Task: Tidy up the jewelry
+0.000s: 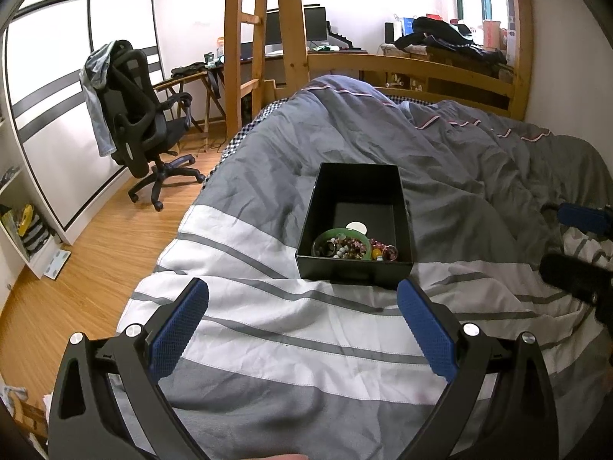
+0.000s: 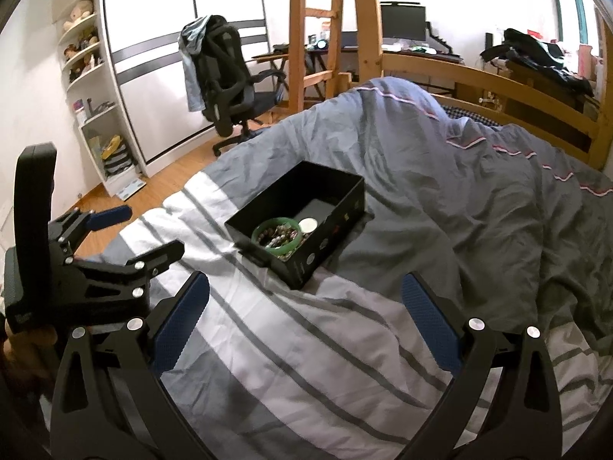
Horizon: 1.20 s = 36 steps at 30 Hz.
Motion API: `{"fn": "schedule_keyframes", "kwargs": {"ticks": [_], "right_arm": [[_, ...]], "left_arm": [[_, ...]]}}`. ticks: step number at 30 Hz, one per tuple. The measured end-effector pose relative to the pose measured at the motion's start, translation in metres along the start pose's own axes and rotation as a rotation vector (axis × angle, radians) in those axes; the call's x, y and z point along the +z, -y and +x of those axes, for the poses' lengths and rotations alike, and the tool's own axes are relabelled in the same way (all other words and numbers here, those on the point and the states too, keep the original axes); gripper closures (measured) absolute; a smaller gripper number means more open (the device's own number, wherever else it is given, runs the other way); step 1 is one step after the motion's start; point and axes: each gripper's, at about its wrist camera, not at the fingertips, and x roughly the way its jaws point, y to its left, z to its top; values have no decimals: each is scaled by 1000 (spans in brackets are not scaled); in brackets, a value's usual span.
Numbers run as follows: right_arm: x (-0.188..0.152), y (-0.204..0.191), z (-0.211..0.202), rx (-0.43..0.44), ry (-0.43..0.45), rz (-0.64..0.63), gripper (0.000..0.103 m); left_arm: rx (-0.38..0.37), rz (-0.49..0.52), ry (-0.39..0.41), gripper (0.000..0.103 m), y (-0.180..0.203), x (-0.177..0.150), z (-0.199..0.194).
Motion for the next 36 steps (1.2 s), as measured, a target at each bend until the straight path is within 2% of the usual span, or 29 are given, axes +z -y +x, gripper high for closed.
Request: {"fn": "schedule_keyframes", "kwargs": {"ticks": [7, 36], "right_arm": [[2, 16, 3, 11, -19, 73, 4], [-1, 11, 6, 18, -32, 40, 4]], "left_arm": [[1, 3, -2, 6, 0, 0, 1], [2, 6, -2, 6, 2, -1, 2]]}}
